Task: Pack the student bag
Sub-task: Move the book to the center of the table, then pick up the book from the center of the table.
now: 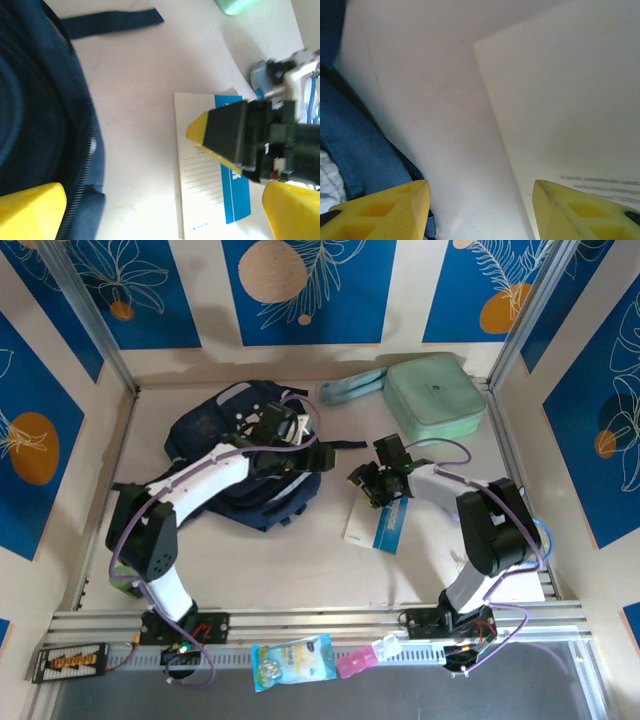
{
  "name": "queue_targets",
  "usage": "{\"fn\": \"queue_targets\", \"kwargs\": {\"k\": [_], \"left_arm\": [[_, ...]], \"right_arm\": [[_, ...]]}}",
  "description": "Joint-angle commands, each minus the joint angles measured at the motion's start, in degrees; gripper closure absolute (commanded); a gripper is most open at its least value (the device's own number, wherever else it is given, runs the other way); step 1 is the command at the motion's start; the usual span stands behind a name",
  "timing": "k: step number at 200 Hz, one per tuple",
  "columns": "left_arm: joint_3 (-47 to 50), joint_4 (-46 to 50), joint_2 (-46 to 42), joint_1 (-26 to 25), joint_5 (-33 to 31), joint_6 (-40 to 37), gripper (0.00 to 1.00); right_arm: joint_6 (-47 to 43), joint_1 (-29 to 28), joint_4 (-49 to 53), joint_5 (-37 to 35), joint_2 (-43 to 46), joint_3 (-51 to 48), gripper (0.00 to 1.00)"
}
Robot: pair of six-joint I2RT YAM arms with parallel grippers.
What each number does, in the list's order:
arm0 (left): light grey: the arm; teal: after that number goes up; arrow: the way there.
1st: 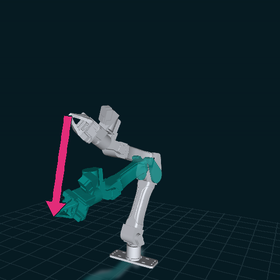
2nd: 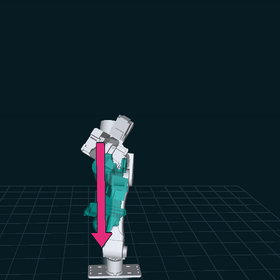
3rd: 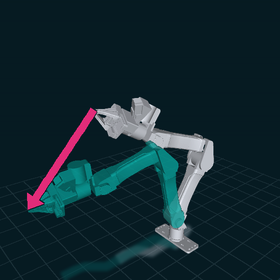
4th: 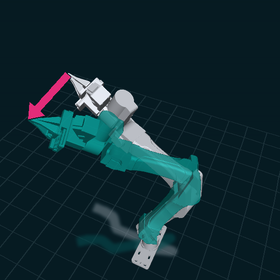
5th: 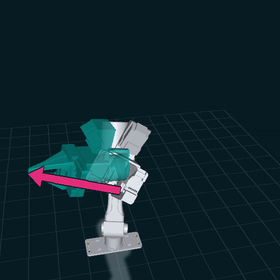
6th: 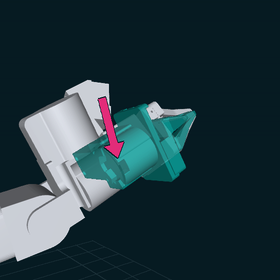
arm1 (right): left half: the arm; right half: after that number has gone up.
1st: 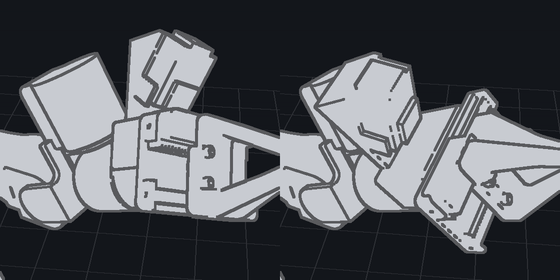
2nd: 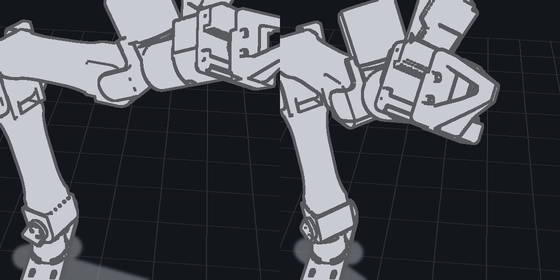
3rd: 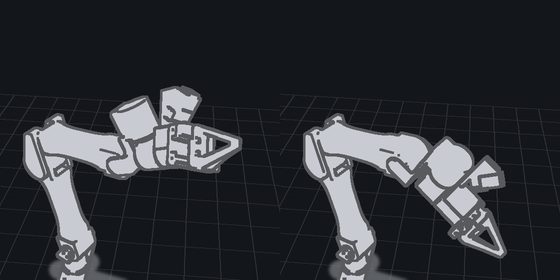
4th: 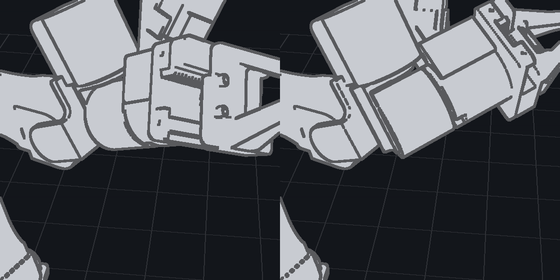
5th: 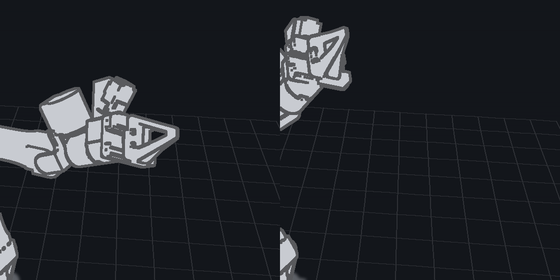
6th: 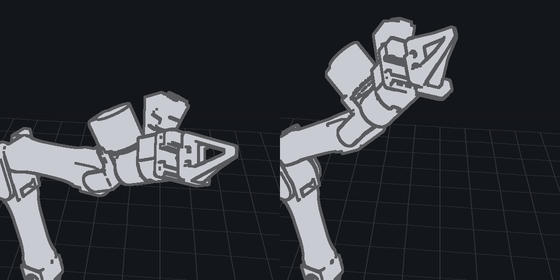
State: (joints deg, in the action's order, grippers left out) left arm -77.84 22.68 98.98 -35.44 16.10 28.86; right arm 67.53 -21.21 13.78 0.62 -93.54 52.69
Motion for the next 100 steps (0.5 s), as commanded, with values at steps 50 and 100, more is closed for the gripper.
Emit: {"fn": "queue_targets", "kwargs": {"k": [50,100], "left_arm": [[-10.49,3.04,12.69,-9.77,-2.26,2.17,0.25],[-17.43,9.98,21.52,-13.31,-8.73,0.51,0.38]], "right_arm": [[-20.98,11.35,20.42,-5.72,11.52,-2.54,0.44],[-27.01,16.2,22.24,1.02,8.29,-3.6,0.49]]}}
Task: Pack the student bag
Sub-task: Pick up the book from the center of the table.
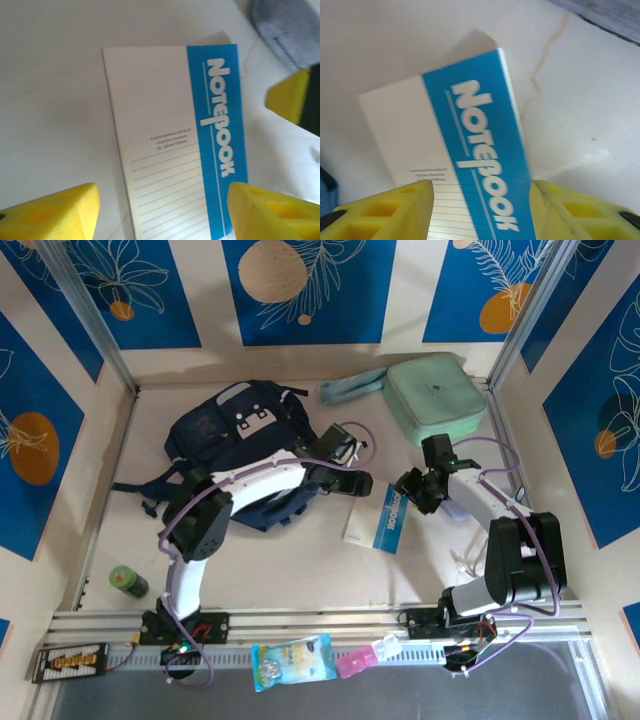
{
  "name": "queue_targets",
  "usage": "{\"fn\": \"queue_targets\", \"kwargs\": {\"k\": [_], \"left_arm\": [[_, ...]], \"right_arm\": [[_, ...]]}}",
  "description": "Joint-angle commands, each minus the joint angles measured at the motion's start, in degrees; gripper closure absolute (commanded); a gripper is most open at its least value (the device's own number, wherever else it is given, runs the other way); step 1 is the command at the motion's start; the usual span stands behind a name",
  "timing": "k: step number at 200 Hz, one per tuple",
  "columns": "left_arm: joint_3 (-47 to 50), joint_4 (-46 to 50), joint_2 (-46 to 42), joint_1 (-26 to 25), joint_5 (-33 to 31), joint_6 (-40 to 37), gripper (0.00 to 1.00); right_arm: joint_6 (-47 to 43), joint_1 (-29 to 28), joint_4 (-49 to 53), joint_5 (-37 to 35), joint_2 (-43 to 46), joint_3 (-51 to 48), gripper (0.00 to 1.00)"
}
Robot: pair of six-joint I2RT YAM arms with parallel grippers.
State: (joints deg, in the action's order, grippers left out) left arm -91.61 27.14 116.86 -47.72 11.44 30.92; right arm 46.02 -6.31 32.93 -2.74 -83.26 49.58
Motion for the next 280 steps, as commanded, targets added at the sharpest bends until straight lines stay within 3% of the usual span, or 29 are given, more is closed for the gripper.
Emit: {"fn": "queue_targets", "kwargs": {"k": [1,102,212,280], "left_arm": [[-3.84,5.67,3.77,-1.04,-4.15,-1.6,0.38],[-11.13,10.5,12.04,-3.13,-6.67,-4.27,0.7],[-12.18,12.85,16.13,-4.64,-10.95,-6.35,0.74],[-12.36,15.39,19.18,-4.94,-12.68,-7.12,0.8]], "right_arm": [[-5.68,1.38,3.1,4.49,-2.07,-0.47,0.5],[-7.7,1.55,3.12,7.14,-6.55,-0.87,0.58],[-7.88,0.34,2.4,7.5,-9.28,-1.58,0.58],[-7.87,-0.85,2.41,7.55,-9.1,-0.71,0.65]]}}
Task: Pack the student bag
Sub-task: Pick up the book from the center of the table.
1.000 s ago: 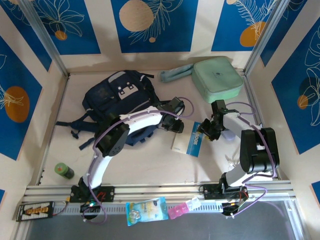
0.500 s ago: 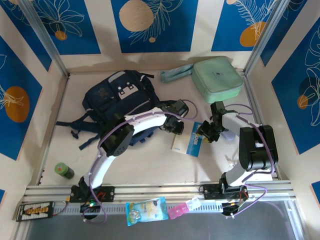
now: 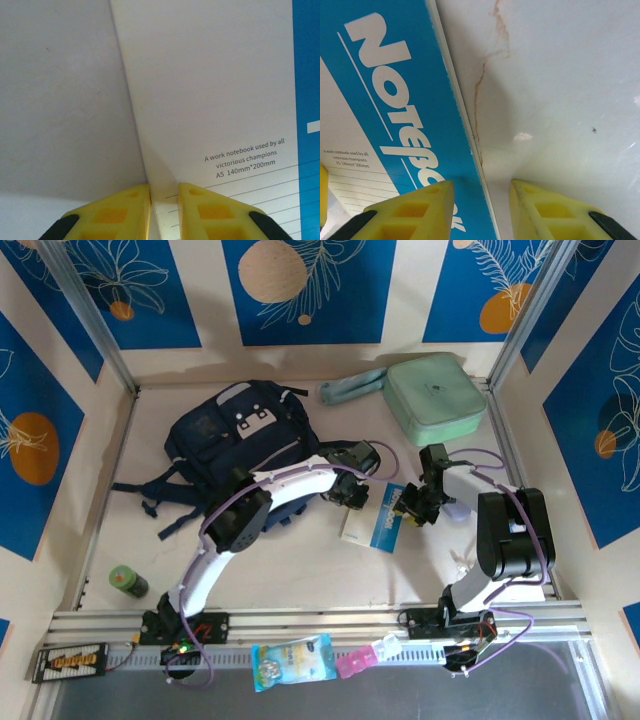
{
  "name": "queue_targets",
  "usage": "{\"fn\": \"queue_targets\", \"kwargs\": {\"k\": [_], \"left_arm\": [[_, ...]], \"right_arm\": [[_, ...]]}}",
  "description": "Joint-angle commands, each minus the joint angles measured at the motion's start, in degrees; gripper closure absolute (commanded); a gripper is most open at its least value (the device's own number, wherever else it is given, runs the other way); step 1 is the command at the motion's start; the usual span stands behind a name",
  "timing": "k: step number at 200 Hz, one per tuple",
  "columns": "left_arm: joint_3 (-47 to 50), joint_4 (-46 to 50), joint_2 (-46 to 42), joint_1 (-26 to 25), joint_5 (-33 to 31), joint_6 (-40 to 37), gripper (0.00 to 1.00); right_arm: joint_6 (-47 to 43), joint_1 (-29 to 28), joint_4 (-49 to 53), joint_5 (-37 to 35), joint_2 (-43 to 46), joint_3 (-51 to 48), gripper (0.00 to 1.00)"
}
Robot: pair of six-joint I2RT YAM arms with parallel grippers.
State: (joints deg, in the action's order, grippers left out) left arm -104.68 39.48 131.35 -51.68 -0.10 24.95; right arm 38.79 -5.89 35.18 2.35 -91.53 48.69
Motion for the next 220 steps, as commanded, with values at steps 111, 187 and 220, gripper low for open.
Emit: {"fn": "queue_targets", "kwargs": {"k": [111,187,220], "left_arm": [[1.05,3.27,5.63,-0.97,0.1,-0.74,0.82],[1.32,2.97,6.02,-0.89,0.89,-0.26,0.82],[1.24,2.73,6.12,-0.8,1.81,-0.17,0.83]], "right_arm": [[-0.38,-2.53,1.21,0.29,0.47,0.72,0.74],[-0.74,-2.74,2.05,-2.82,-0.01,0.25,0.66],[-1.07,-3.8,0.43,-0.7,-1.39,0.55,0.66]]}}
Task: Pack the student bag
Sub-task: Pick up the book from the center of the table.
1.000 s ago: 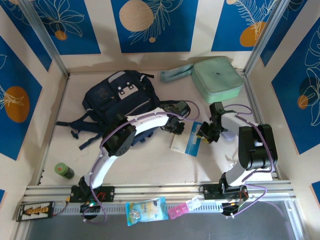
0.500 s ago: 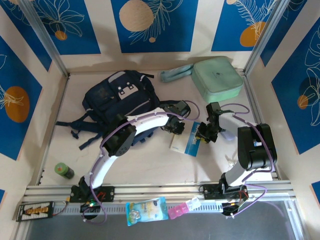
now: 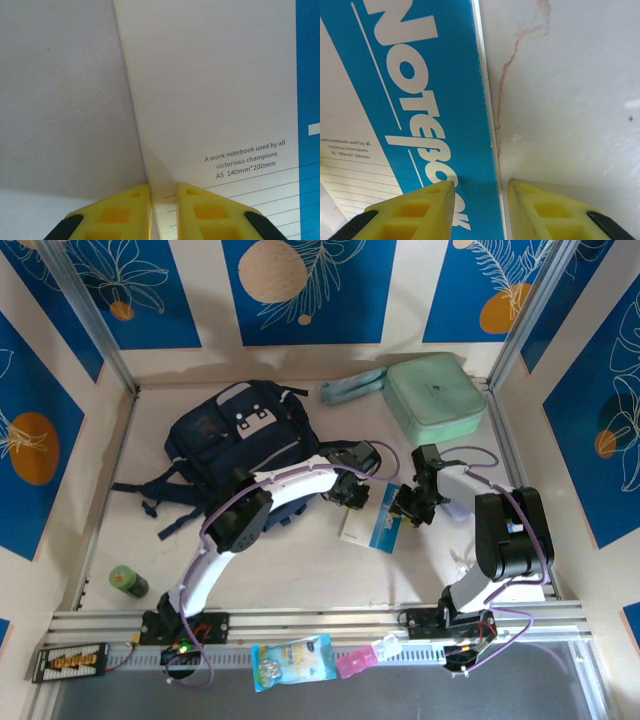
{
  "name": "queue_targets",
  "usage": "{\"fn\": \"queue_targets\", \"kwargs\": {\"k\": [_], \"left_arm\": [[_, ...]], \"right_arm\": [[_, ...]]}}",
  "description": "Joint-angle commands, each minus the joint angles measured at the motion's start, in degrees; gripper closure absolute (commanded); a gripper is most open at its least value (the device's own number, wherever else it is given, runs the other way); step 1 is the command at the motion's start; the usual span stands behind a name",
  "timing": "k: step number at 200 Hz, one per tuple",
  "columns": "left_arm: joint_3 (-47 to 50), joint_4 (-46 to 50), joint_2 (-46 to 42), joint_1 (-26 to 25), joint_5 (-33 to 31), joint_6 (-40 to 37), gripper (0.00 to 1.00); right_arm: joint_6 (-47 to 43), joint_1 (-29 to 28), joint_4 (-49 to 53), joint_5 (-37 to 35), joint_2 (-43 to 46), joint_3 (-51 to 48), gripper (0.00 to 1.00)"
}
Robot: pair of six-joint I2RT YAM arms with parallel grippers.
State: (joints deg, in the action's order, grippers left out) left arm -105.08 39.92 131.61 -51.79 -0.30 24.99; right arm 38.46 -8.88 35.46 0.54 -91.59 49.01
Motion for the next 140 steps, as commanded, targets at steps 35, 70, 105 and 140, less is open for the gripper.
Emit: {"fn": "queue_targets", "kwargs": {"k": [35,70,105,140], "left_arm": [[1.8,2.53,6.09,-0.62,2.27,0.19,0.83],[1.88,2.44,6.46,-0.5,2.75,0.58,0.83],[1.89,2.27,6.98,0.06,3.87,0.85,0.84],[1.98,1.98,7.26,0.89,4.97,0.85,0.84]], "right_arm": [[-0.91,-1.38,-0.65,3.59,0.28,1.02,0.69],[-0.73,-1.14,-0.59,5.93,3.69,1.17,0.71],[-0.36,0.07,-0.83,8.7,7.52,-0.19,0.71],[-1.1,1.28,-4.26,13.49,10.92,-2.68,0.71]]}}
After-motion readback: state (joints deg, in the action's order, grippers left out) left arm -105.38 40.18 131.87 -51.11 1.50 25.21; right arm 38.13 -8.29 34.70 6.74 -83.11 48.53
